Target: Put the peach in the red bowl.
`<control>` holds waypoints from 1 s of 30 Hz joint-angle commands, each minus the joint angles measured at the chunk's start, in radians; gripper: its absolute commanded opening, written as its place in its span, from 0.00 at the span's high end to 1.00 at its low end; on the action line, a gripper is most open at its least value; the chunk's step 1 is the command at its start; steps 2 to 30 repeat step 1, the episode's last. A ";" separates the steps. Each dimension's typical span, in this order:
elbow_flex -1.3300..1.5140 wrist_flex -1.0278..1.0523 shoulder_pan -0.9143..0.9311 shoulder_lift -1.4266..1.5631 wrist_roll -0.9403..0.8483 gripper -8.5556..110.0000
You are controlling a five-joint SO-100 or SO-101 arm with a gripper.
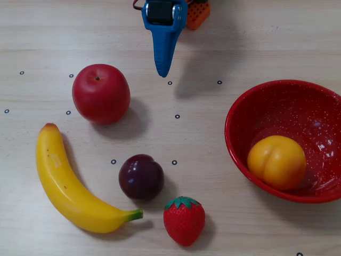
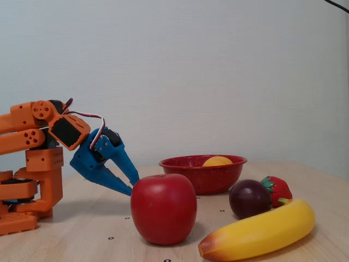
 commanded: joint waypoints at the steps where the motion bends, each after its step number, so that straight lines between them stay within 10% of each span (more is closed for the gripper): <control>1: 0.002 0.003 0.009 0.011 0.020 0.93; 30: 0.002 0.003 0.009 0.011 0.020 0.93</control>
